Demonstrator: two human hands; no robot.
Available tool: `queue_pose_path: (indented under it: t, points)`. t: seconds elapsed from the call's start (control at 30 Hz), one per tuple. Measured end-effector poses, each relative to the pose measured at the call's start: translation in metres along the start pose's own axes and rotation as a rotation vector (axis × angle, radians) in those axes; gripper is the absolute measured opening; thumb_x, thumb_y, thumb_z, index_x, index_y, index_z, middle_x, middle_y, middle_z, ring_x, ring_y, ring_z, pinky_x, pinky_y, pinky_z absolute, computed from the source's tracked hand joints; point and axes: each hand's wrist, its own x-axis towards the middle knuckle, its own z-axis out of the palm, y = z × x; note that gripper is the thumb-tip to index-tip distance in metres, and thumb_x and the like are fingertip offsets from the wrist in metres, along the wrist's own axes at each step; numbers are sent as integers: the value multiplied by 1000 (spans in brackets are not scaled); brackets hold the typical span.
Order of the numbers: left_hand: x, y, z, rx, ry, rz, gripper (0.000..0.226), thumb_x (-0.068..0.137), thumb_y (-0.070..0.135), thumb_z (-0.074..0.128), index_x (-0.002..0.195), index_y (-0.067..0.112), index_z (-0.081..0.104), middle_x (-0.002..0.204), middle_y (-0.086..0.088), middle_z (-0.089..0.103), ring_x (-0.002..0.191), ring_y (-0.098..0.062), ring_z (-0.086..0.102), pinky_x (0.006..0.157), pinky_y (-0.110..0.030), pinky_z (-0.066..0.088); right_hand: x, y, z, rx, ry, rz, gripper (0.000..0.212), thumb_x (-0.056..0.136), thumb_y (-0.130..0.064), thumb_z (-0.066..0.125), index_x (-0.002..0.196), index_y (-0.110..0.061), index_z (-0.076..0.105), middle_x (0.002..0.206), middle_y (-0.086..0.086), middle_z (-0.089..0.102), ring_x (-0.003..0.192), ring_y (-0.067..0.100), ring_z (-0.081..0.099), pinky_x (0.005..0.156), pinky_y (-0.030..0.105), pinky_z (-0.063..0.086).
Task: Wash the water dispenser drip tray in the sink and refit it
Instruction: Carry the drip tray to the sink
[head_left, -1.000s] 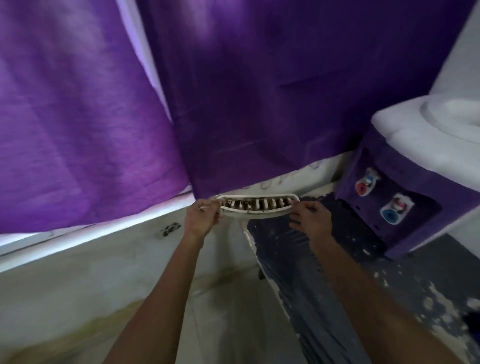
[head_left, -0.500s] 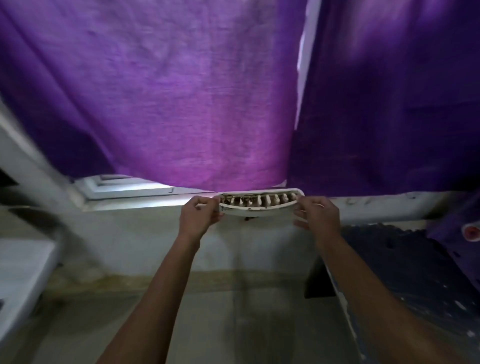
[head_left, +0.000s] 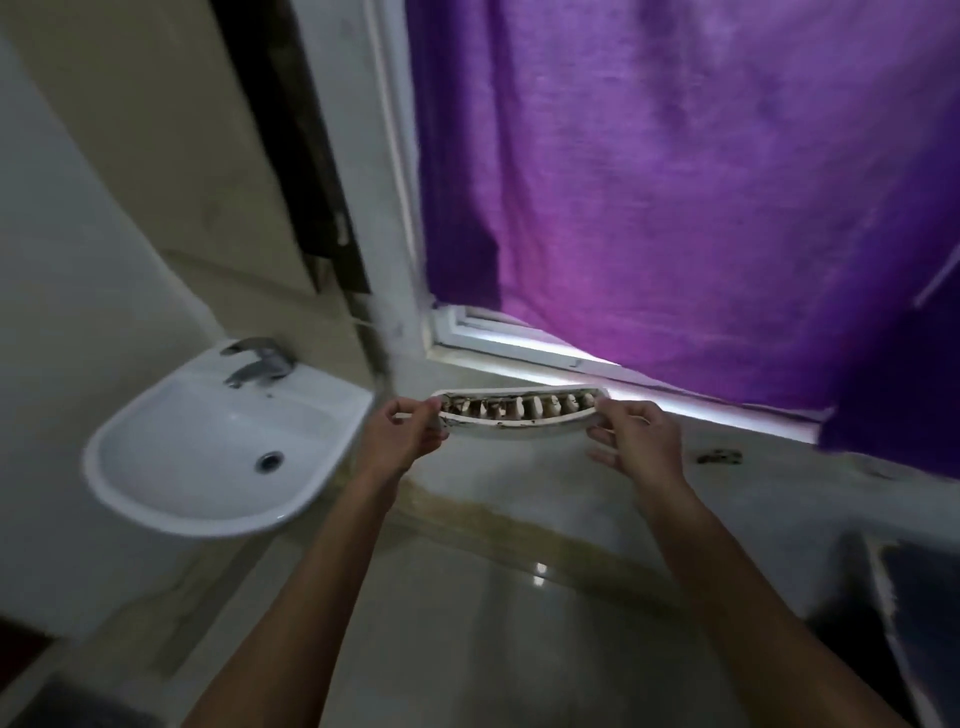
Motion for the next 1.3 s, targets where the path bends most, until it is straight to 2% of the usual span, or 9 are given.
queue_pose_path:
  t: [0.13,0.27,0.4,0.6,0.8,0.93,1.13,1.3]
  points:
    - [12,-2,-82,-10,90,-15,23,84,22,73,83,3,60,78,-20,68,68,-24,71,73,-33,59,-23,21,74,-20,-76,29,20,85,-23,78,93,-12,64,94,14,74,80,22,74,56,32,59]
    - [18,-1,-150,-22,175,-33,26,86,20,72,91,-4,62,82,-19,71,71,-24,71,63,-25,58,-41,44,139,-51,-134,63,19,86,-21,77,92,-9,64,95,17,73,83,25,75,60,36,61]
    - [32,-8,-207,4,248,-42,28,84,22,73,88,-4,63,86,-16,74,81,-31,72,69,-29,59,-50,65,196,-90,-192,91,19,85,-20,78,91,-8,64,95,18,73,81,26,75,62,40,63]
    - [72,-20,-272,-13,318,-89,25,85,21,72,89,-1,63,89,-17,73,76,-28,73,68,-27,59,-49,93,274,-140,-256,122,20,84,-21,78,93,-8,65,91,15,73,81,24,75,66,43,63]
    - [135,-31,-326,-4,294,-121,26,85,21,72,95,-2,65,88,-16,72,79,-28,74,73,-30,59,-34,125,344,-165,-266,165,26,85,-23,78,96,-5,64,87,13,73,77,24,73,70,45,63]
    - [173,-34,-357,30,256,-150,25,87,18,70,99,-3,65,90,-18,71,79,-28,73,71,-28,59,-26,144,380,-196,-269,198,30,84,-29,79,98,-8,64,92,12,73,83,26,74,70,44,63]
    - [221,-47,-394,68,201,-202,22,88,18,70,98,0,66,93,-19,71,84,-31,73,73,-31,60,-25,166,420,-194,-259,231,26,88,-21,75,104,-6,62,98,16,71,86,29,73,63,36,61]
    - [255,-64,-419,60,127,-255,17,87,20,70,97,7,68,89,-17,71,84,-31,73,78,-36,59,-27,184,444,-244,-217,241,27,89,-24,74,110,-13,61,101,12,70,87,26,73,68,38,62]
